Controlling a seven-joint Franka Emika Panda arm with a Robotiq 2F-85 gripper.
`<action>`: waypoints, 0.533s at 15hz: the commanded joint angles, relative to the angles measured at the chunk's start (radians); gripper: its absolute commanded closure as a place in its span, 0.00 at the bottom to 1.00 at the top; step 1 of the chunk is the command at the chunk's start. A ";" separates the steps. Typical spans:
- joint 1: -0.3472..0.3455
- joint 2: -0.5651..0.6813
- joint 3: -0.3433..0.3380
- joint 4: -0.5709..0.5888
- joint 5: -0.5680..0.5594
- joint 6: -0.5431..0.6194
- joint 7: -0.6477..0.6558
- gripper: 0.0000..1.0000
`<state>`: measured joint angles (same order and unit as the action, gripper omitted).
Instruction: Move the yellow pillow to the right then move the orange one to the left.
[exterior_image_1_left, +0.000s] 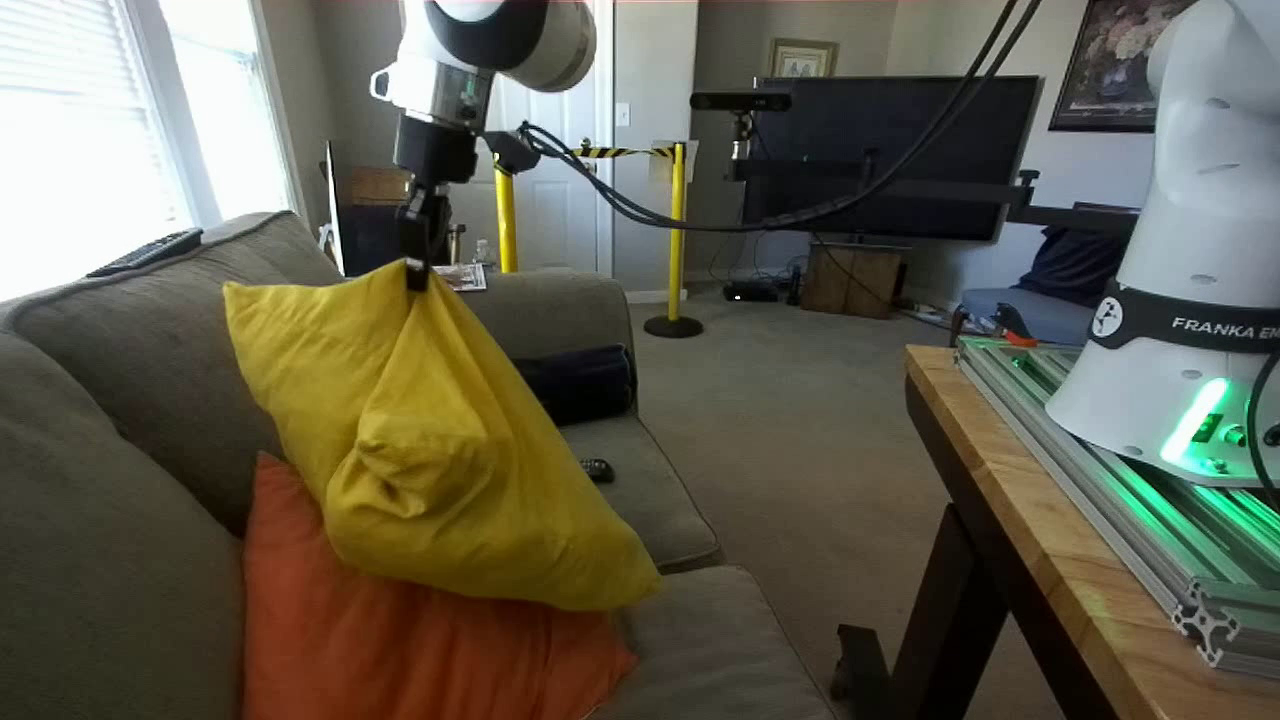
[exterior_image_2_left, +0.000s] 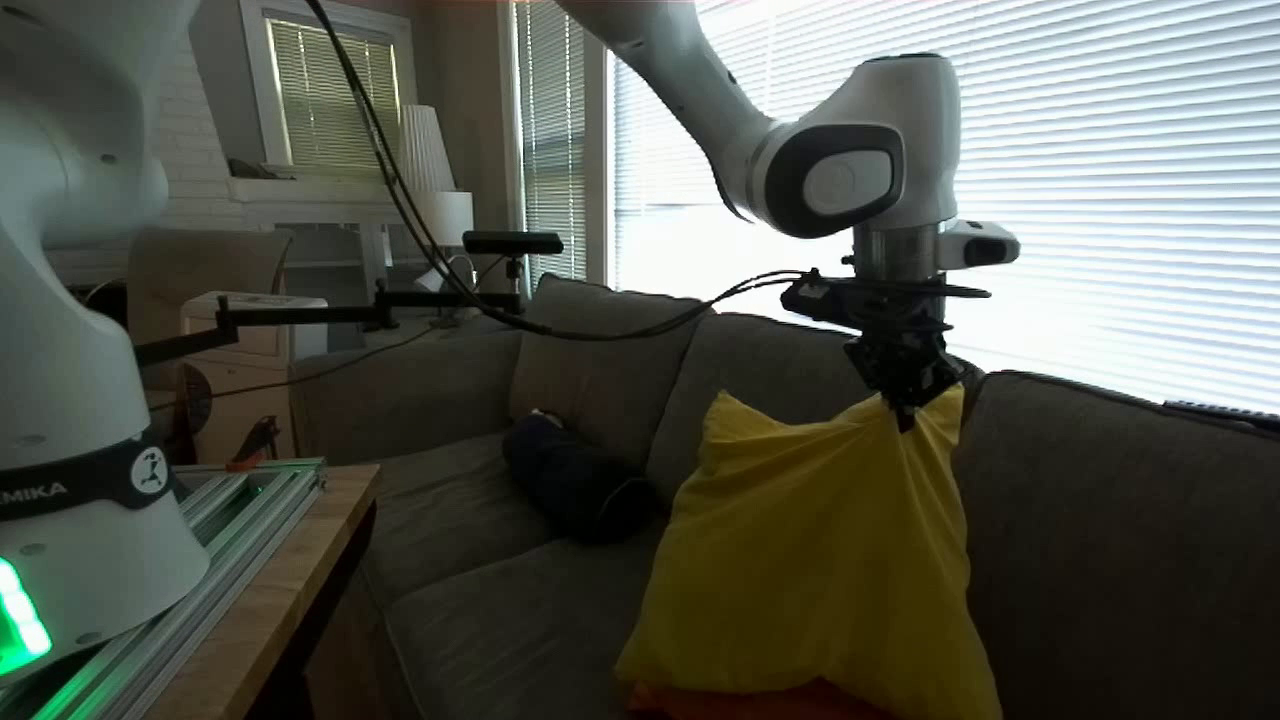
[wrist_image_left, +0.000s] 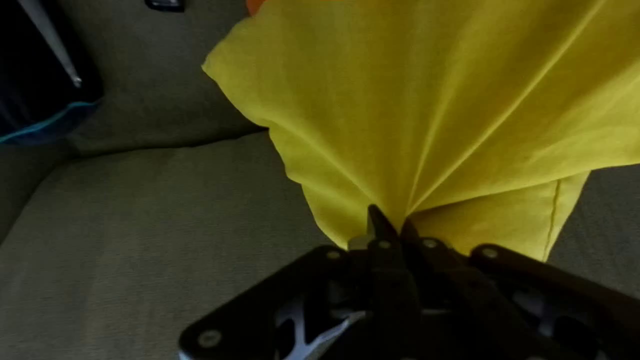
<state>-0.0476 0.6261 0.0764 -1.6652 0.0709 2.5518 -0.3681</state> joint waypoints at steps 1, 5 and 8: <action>0.018 -0.138 -0.065 -0.131 -0.081 0.019 0.100 0.99; 0.040 -0.235 -0.133 -0.214 -0.169 0.026 0.201 0.99; 0.041 -0.261 -0.161 -0.240 -0.208 0.026 0.257 0.99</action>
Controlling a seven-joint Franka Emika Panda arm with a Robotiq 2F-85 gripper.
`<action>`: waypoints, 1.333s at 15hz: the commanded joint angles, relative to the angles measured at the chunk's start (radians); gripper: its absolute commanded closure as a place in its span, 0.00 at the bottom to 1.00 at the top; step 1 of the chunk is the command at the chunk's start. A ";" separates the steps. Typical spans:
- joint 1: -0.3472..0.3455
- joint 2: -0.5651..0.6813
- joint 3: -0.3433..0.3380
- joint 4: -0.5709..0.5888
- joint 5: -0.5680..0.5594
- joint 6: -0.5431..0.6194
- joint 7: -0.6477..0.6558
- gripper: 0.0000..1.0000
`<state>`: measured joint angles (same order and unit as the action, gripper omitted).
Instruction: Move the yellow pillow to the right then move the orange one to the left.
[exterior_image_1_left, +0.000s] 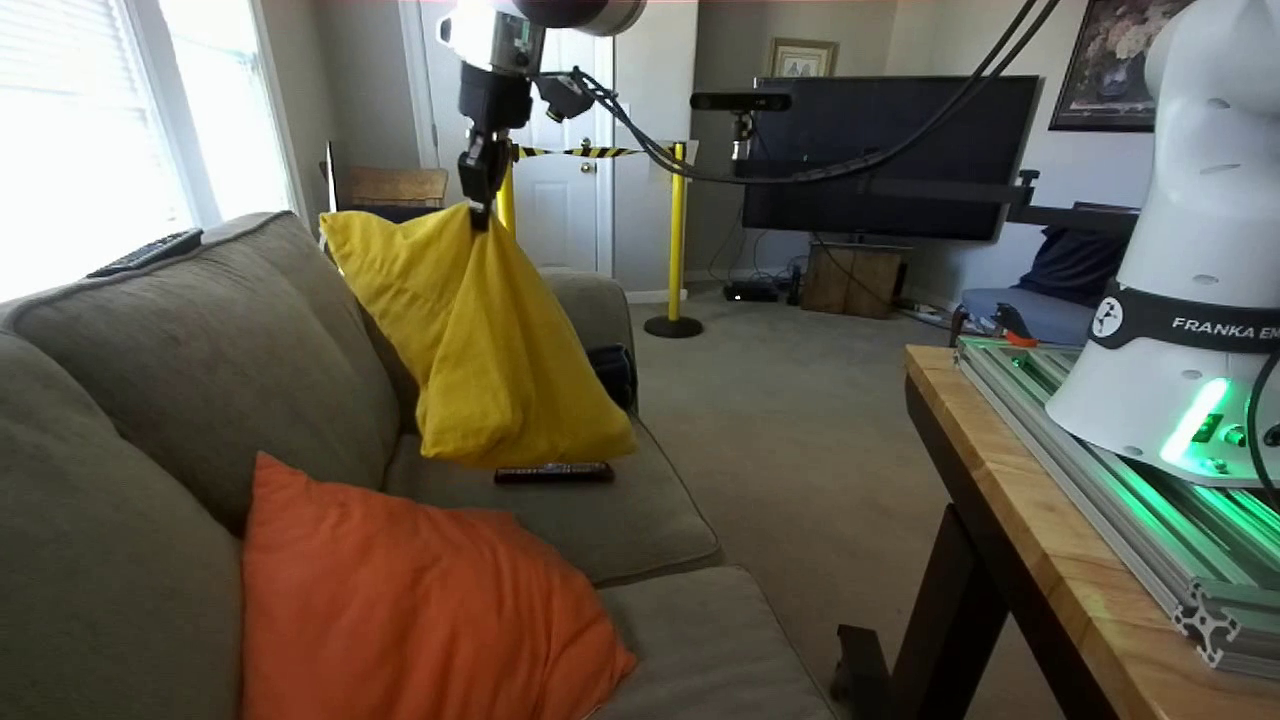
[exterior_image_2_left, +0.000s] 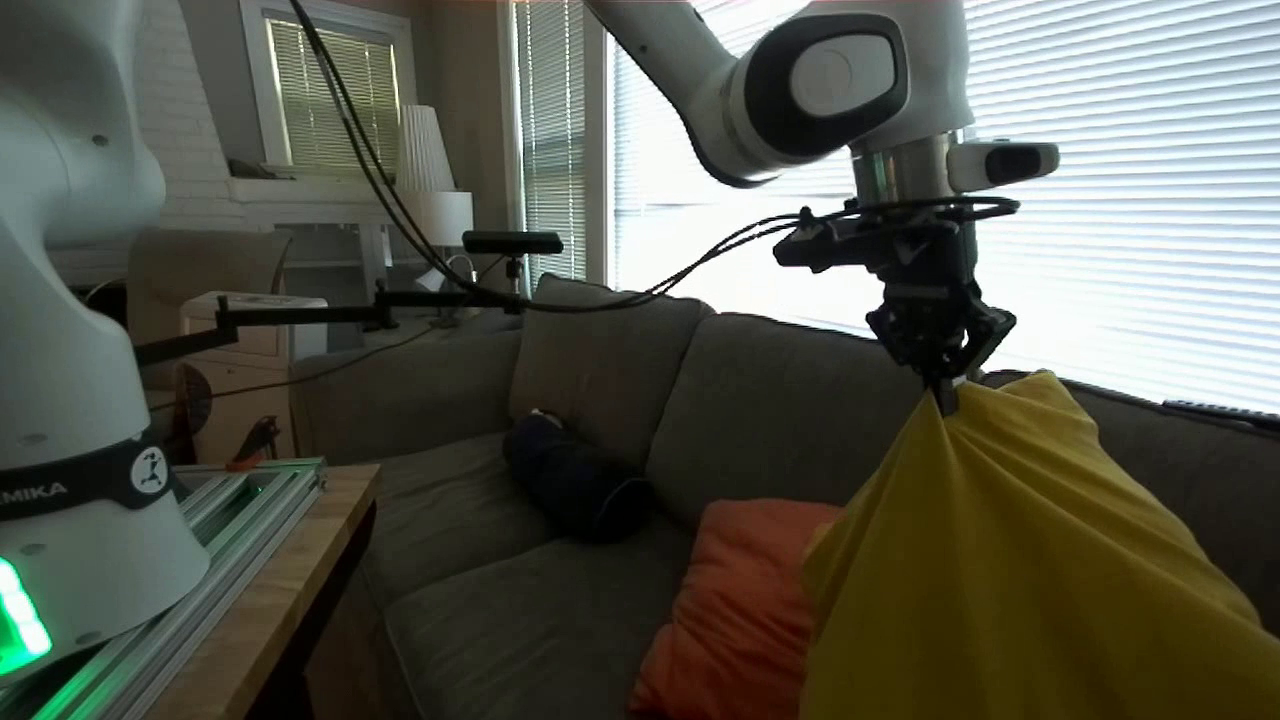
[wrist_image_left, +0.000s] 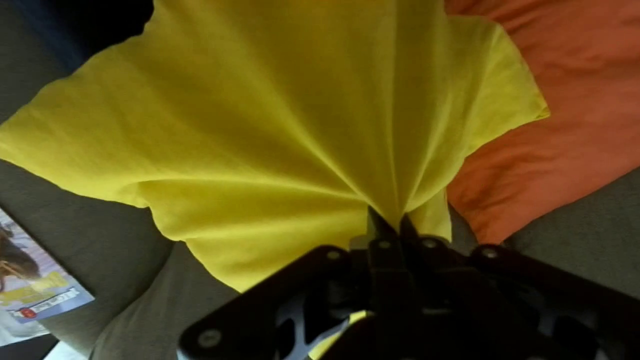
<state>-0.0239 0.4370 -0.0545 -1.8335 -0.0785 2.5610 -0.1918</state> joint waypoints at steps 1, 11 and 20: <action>0.018 -0.078 -0.036 -0.081 -0.068 0.016 0.098 0.99; 0.020 -0.118 -0.057 -0.151 -0.084 0.034 0.224 0.99; -0.009 -0.126 -0.140 -0.261 -0.074 0.052 0.347 0.99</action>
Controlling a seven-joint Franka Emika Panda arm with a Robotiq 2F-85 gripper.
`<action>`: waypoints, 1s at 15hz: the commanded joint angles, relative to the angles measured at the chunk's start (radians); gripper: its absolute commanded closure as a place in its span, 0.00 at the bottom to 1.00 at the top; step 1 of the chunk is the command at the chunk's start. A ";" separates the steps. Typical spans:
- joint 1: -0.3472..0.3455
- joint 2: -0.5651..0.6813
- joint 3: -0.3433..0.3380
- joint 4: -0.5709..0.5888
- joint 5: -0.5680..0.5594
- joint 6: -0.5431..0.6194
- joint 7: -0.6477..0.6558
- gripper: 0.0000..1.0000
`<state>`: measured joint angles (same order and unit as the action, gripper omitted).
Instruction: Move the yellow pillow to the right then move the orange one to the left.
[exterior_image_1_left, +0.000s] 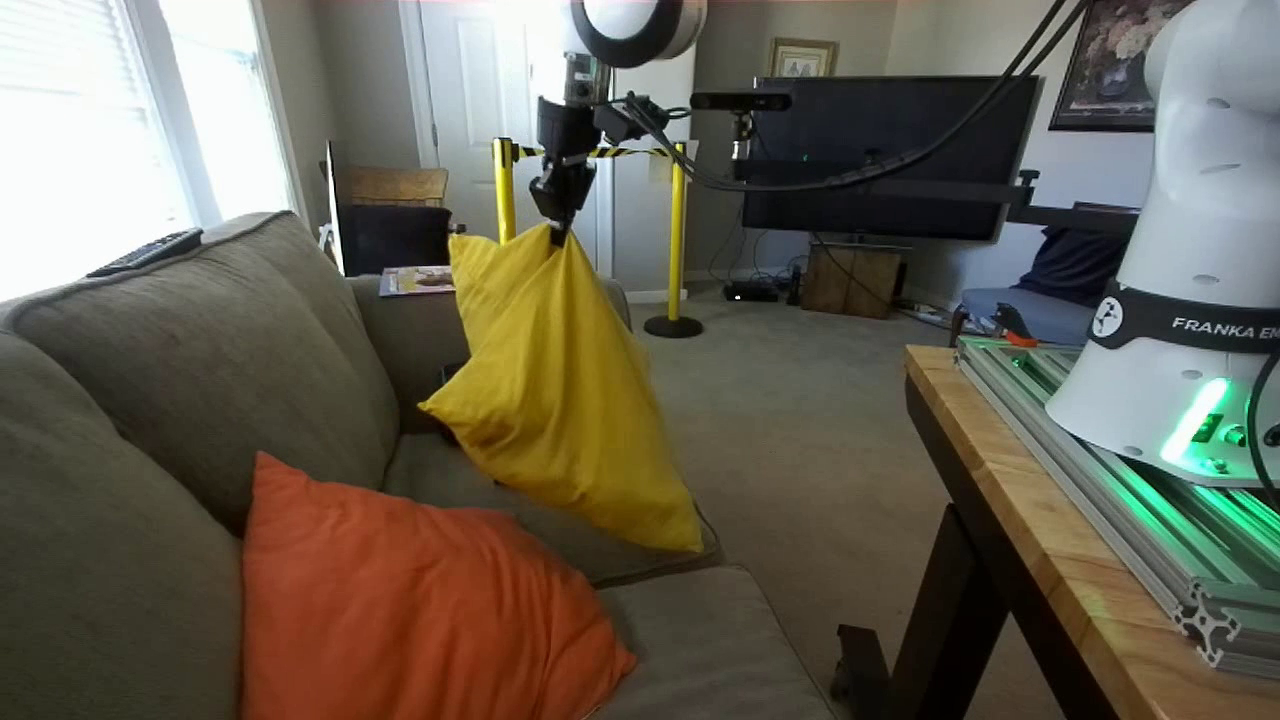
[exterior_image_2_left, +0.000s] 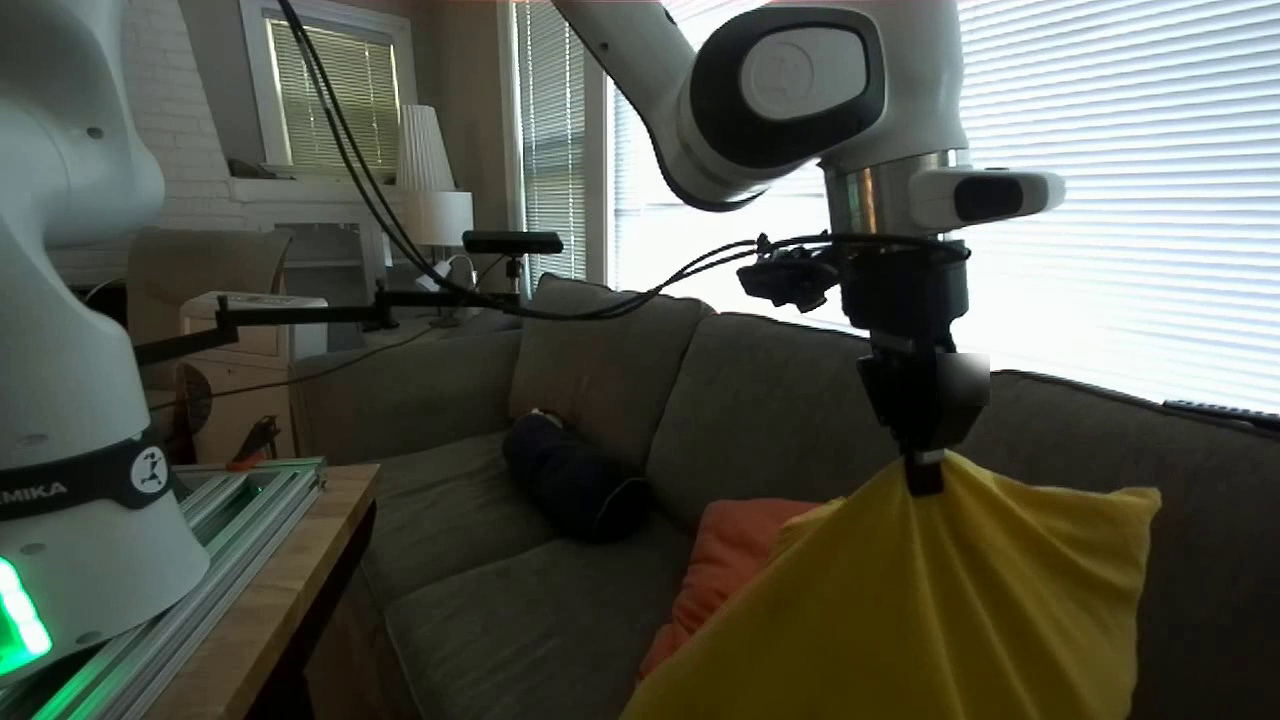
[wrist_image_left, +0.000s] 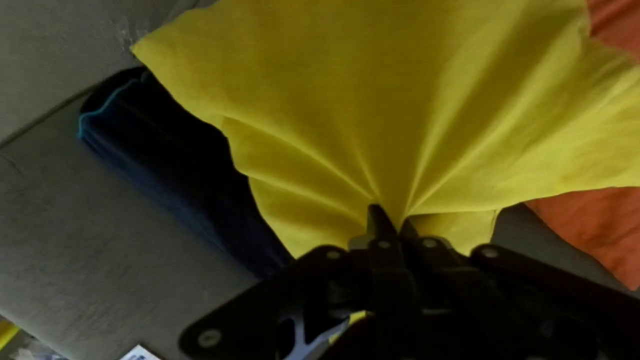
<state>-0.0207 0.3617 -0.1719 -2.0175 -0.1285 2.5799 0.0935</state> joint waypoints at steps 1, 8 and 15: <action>-0.017 -0.050 -0.033 -0.093 -0.024 0.051 0.069 0.99; -0.044 -0.013 -0.110 -0.133 -0.036 0.192 0.091 0.99; -0.022 0.100 -0.167 -0.085 0.000 0.407 0.162 0.99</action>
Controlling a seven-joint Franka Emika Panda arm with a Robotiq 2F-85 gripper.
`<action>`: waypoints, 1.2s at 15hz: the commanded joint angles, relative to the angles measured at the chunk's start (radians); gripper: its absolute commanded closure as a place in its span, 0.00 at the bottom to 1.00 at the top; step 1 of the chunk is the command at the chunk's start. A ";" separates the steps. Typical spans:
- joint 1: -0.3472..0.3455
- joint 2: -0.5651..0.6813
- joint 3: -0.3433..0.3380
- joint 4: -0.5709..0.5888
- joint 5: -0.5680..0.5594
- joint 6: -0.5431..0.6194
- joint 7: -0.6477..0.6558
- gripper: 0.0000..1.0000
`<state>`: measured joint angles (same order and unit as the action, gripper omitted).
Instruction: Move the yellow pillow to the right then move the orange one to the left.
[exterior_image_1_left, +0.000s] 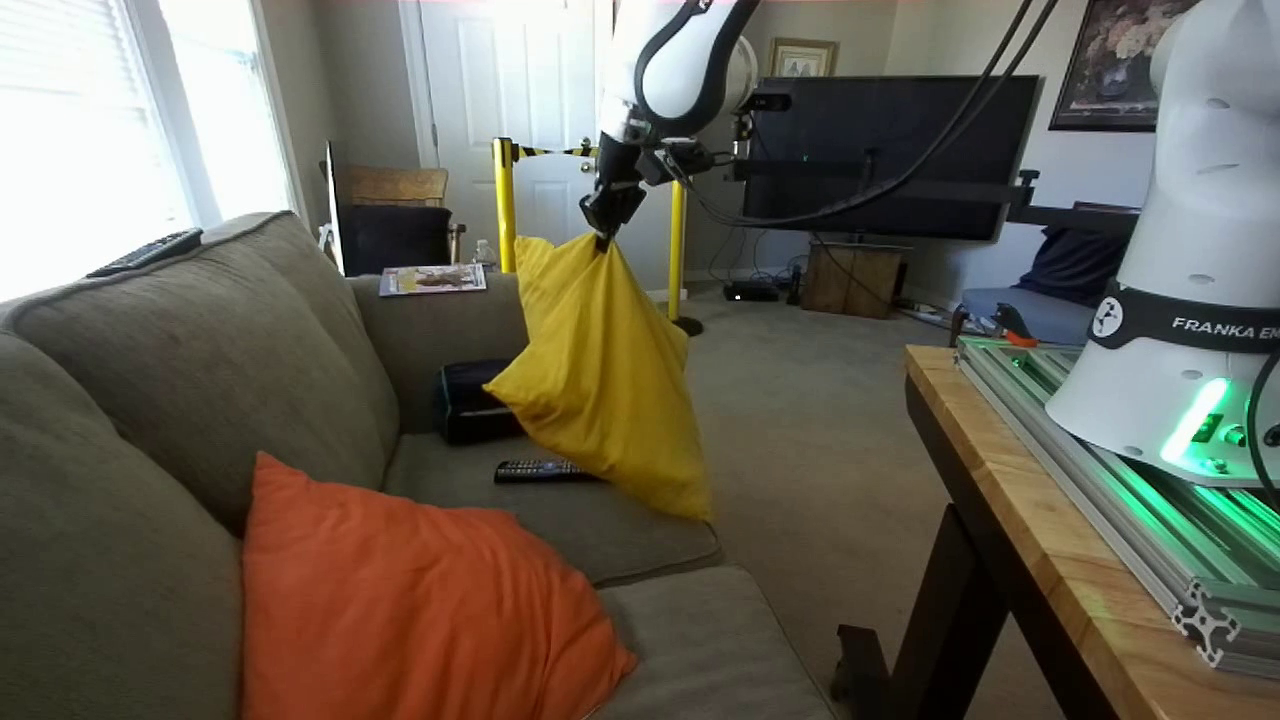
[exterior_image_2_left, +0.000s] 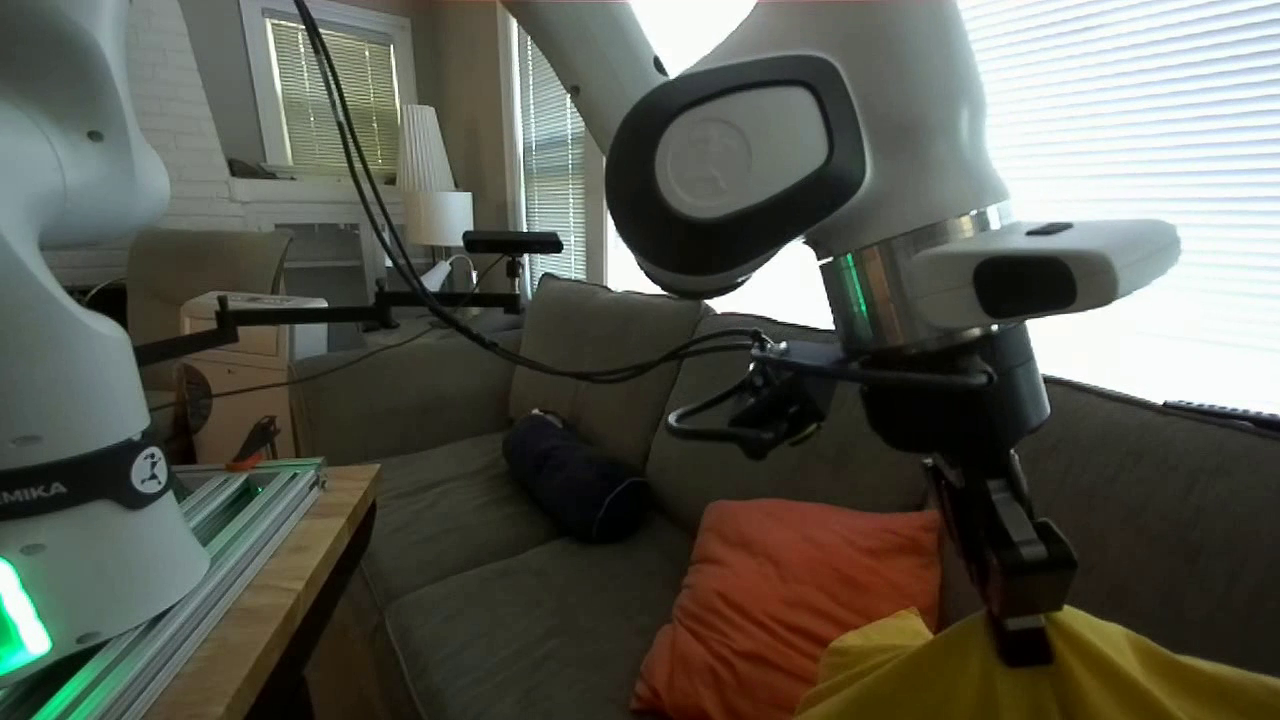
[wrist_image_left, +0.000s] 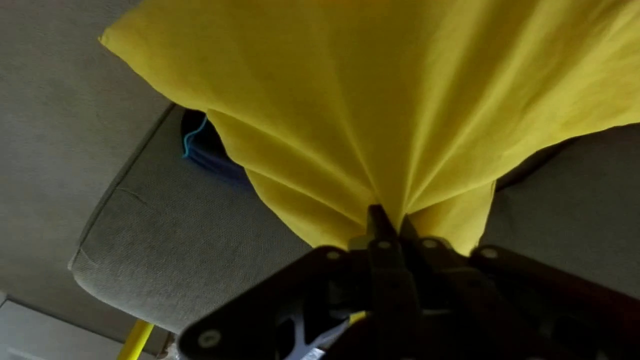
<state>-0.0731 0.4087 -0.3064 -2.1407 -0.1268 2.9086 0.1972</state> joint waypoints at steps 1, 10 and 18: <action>0.042 0.070 -0.046 0.045 0.001 0.097 0.069 0.99; 0.072 0.227 -0.044 0.166 0.080 0.193 0.060 0.99; 0.072 0.248 0.019 0.214 0.096 0.147 0.021 0.62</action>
<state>-0.0045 0.6548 -0.2838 -1.9278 -0.0555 3.0555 0.2410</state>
